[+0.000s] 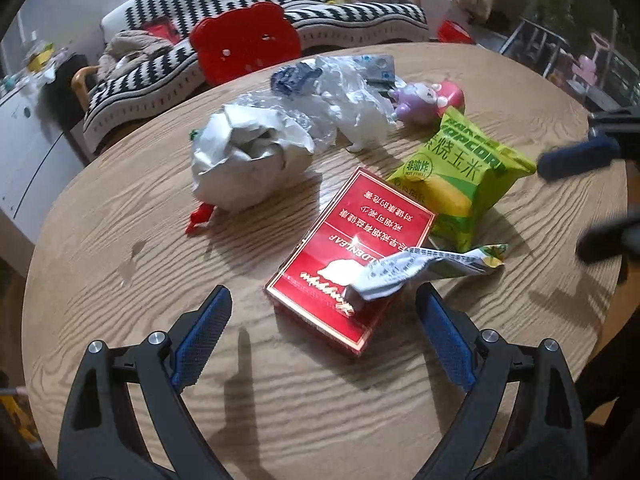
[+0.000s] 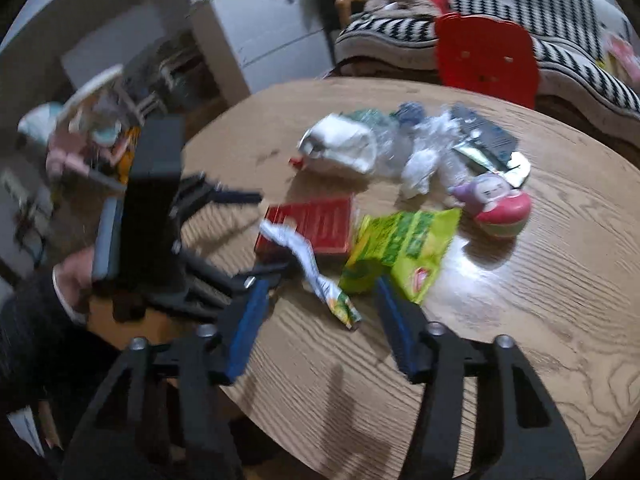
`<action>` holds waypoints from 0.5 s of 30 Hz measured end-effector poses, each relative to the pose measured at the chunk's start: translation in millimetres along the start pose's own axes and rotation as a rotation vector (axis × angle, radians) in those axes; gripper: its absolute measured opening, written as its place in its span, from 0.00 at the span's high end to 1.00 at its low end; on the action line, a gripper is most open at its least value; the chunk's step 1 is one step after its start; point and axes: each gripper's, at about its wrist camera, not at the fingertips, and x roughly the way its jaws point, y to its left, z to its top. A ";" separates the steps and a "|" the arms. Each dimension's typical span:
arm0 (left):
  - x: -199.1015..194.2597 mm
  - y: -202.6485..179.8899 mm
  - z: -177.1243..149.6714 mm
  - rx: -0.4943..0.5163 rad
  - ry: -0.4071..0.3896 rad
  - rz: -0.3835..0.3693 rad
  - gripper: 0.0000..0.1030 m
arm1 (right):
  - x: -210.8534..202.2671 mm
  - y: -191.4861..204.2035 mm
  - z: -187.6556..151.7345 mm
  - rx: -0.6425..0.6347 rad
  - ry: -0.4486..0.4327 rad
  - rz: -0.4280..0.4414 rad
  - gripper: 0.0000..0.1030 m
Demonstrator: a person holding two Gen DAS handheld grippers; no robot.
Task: Collect trash
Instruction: 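Grasp the red cigarette pack with left tool while right tool grasps silver wrapper strip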
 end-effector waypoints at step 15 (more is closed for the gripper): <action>6.1 -10.4 8.1 0.050 -0.031 -0.037 0.33 | 43.6 -9.2 -10.9 -0.027 0.088 -0.059 0.91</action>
